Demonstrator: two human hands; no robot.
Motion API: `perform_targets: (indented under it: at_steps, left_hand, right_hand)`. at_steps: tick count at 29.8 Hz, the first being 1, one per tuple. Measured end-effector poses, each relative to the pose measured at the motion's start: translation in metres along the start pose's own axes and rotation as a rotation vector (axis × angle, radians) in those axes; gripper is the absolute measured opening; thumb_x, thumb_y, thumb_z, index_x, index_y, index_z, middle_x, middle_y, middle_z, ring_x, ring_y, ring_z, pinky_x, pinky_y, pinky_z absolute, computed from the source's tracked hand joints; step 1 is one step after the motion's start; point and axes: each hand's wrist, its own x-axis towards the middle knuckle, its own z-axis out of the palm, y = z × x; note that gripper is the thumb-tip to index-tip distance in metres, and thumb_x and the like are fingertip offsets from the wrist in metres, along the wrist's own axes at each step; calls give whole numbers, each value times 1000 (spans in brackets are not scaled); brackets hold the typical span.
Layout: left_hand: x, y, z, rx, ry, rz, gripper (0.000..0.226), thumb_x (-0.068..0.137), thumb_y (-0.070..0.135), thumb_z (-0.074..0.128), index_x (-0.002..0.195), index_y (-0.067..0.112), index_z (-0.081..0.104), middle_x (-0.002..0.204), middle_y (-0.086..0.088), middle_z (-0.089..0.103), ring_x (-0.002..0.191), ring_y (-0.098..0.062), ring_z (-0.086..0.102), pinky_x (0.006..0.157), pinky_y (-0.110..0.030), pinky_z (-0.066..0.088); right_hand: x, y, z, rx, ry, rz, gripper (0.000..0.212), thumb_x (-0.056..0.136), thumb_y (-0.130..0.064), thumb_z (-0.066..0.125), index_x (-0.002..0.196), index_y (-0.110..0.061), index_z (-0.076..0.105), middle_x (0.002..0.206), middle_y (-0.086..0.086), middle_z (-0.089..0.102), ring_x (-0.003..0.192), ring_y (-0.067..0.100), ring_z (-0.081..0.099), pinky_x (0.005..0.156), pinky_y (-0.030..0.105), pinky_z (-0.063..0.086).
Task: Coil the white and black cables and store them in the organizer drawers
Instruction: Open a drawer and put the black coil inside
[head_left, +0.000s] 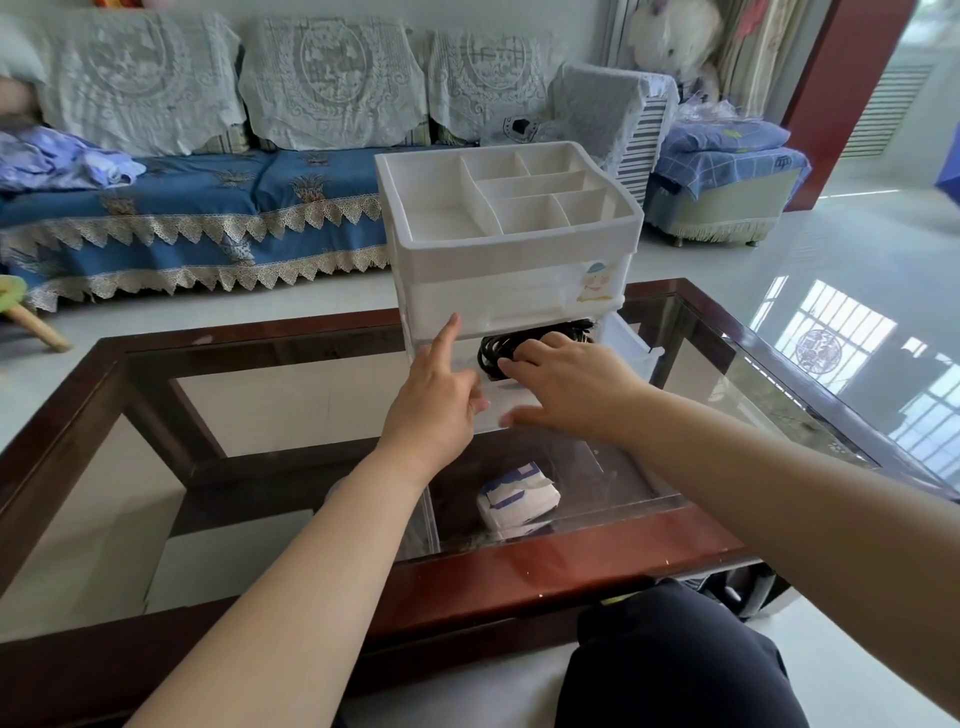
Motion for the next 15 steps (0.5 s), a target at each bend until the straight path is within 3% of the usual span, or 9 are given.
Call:
perform_targets:
  at_steps: [3, 7, 10, 13, 15]
  left_hand:
    - [0, -1, 1, 23, -9, 17, 14, 90, 19, 64, 82, 8, 64, 161, -10, 10, 145, -30, 21, 109, -40, 32]
    - [1, -5, 1, 51, -46, 27, 18, 93, 23, 60, 85, 7, 63, 161, -10, 13, 145, -31, 19, 111, -43, 33]
    - [2, 0, -4, 147, -44, 55, 38, 92, 45, 54, 100, 9, 62, 157, -10, 25, 141, -31, 28, 108, -45, 37]
    - [14, 9, -18, 224, 212, 135, 62, 86, 65, 41, 108, 10, 61, 142, -14, 47, 125, -37, 46, 97, -48, 42]
    - [30, 12, -29, 253, 303, 118, 61, 91, 59, 40, 124, 10, 54, 150, -16, 37, 135, -43, 34, 106, -51, 33]
  right_hand:
    - [0, 2, 9, -14, -42, 29, 62, 91, -48, 51, 144, -21, 33, 139, 0, 41, 125, 24, 41, 91, 36, 47]
    - [2, 6, 16, 68, -79, 63, 47, 94, -41, 50, 136, -21, 45, 136, 0, 45, 122, 24, 44, 90, 38, 47]
    - [6, 8, 17, 144, -84, 86, 48, 92, -41, 53, 135, -21, 47, 136, 0, 46, 124, 24, 43, 96, 38, 44]
    - [7, 8, 17, 201, -93, 116, 47, 90, -39, 56, 134, -21, 49, 133, 0, 47, 124, 22, 42, 96, 36, 42]
    - [6, 9, 16, 238, -94, 124, 53, 88, -40, 59, 137, -23, 46, 135, -2, 46, 125, 21, 41, 96, 35, 41]
